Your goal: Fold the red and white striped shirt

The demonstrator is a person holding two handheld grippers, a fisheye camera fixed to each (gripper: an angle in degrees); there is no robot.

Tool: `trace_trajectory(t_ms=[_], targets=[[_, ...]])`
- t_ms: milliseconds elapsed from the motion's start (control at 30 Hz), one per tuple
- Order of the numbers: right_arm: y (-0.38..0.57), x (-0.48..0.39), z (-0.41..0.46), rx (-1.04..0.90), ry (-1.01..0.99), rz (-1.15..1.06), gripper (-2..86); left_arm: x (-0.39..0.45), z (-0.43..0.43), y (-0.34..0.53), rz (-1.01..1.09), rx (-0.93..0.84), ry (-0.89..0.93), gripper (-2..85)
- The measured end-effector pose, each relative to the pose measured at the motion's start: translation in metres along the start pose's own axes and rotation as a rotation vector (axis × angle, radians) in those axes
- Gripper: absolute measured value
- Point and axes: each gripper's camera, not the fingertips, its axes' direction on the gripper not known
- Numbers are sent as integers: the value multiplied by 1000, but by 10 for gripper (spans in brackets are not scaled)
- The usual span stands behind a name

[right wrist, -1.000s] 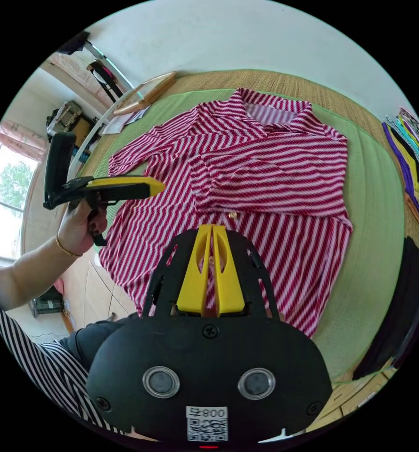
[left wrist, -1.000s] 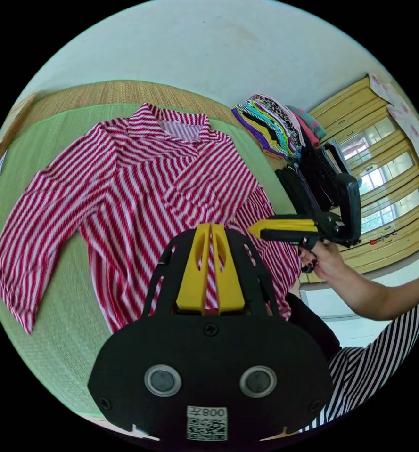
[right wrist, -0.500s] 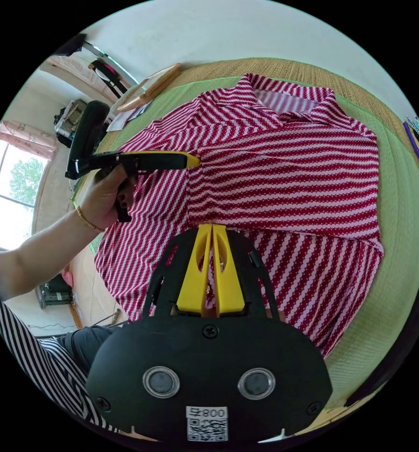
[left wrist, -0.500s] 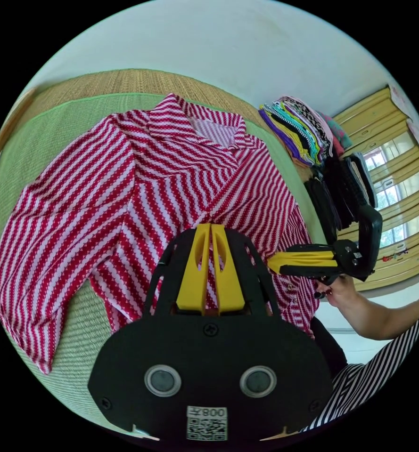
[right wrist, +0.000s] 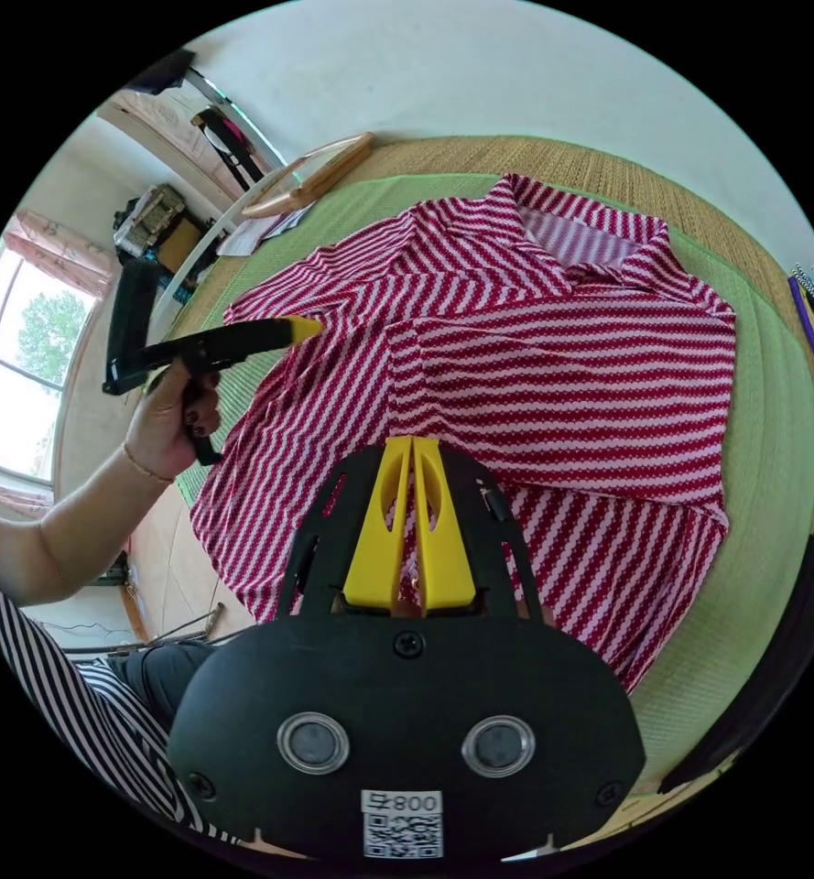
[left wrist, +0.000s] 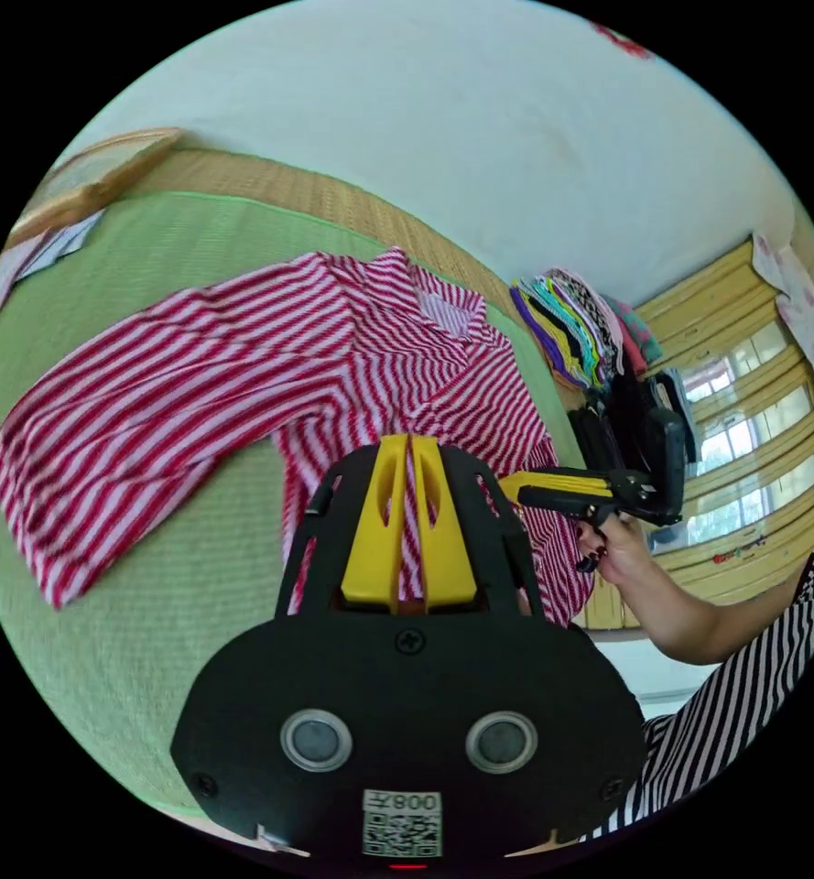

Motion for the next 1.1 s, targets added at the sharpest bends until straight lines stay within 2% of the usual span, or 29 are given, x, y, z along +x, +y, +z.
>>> trace_trajectory(t_ms=[233,400,633,767,933,1100], targets=[[2,12,33,-17,-40,31,2,-85,-109,63,-399,235,-137,82],[0,16,44,-30,-33,33,1,-128,-125,85,-628,338,-79,96],[1,21,55,-36,-14,37,1,-133,-108,60,-615,306,-147,81],[2,25,62,-34,-6,42,1,-131,-98,44,-599,233,-236,31],[5,36,67,-36,-23,52,1,-127,-89,32,-574,224,-205,10],[10,59,51,2,-63,93,4,-95,-85,-6,-431,293,-176,6]])
